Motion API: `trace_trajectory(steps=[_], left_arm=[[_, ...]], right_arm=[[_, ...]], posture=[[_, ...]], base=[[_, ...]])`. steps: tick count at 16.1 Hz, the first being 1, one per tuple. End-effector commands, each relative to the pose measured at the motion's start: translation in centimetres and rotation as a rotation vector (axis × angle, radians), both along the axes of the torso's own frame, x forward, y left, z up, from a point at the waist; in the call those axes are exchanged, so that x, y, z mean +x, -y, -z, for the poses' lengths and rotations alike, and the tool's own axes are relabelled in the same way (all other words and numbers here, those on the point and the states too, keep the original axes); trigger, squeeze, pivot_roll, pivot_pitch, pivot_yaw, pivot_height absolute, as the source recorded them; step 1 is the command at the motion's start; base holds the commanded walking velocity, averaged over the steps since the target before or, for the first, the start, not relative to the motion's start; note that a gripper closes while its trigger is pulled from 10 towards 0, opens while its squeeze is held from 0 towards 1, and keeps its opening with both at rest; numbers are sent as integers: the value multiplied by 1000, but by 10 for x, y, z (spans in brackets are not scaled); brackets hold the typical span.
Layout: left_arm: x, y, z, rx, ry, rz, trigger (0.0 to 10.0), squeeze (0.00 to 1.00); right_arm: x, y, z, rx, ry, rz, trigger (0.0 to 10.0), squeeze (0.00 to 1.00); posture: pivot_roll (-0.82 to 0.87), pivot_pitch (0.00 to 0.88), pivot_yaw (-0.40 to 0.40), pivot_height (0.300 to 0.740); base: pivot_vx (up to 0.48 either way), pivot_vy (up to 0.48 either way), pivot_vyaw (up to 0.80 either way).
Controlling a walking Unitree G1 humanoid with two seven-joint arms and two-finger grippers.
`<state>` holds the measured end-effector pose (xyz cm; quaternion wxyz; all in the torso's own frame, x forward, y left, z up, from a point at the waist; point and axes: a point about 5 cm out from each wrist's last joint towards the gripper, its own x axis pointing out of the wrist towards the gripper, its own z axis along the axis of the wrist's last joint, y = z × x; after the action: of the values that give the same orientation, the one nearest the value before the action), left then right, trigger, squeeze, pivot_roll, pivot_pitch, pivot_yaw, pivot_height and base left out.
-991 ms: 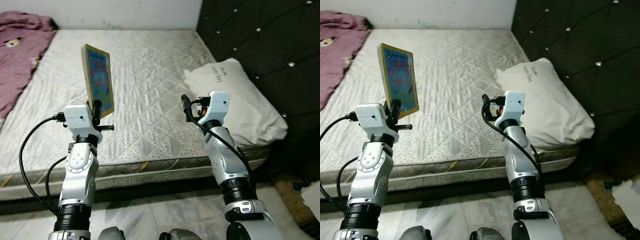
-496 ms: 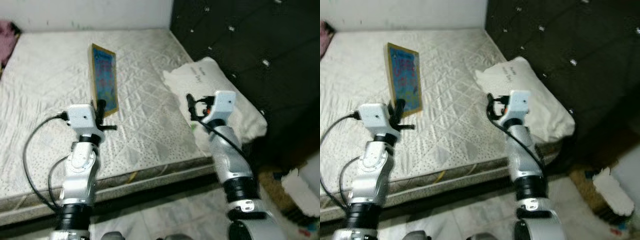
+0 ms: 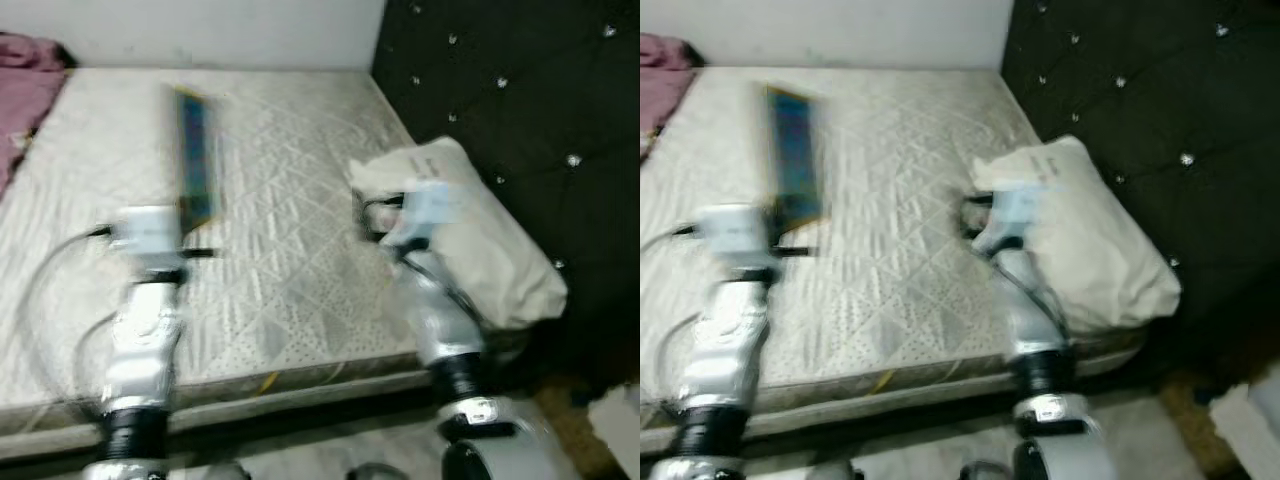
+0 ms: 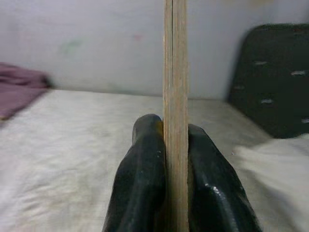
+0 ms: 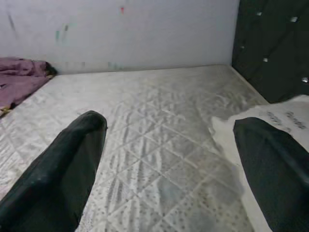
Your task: Clean up the room
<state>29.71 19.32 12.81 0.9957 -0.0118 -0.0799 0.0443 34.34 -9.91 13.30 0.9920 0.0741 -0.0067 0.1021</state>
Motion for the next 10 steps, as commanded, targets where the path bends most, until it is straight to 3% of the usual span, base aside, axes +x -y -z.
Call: trace_trajectory(steps=[1, 5, 7, 8, 10], left_arm=[[3, 18, -10, -5, 51, 62, 10000, 0], [2, 18, -9, -7, 46, 60, 10000, 0], [3, 18, -7, -27, 29, 46, 10000, 0], [6, 22, 2, 8, -42, 12, 10000, 0], [5, 22, 3, 7, -44, 4, 10000, 0]], right_arm=[[2, 20, -2, -15, 9, 59, 10000, 0], [1, 20, -1, -18, 7, 61, 10000, 0], [2, 19, -1, -21, 8, 63, 10000, 0], [2, 20, -1, -23, 8, 64, 10000, 0], [2, 21, -1, -25, 7, 66, 10000, 0]], posture=[[-92, 0, -38, 740], [-92, 0, -40, 740], [-92, 0, -40, 740], [-92, 0, -41, 740], [-92, 0, -41, 740]], base=[[300, 0, 0], [308, 0, 0], [0, 0, 0], [0, 0, 0], [0, 0, 0]])
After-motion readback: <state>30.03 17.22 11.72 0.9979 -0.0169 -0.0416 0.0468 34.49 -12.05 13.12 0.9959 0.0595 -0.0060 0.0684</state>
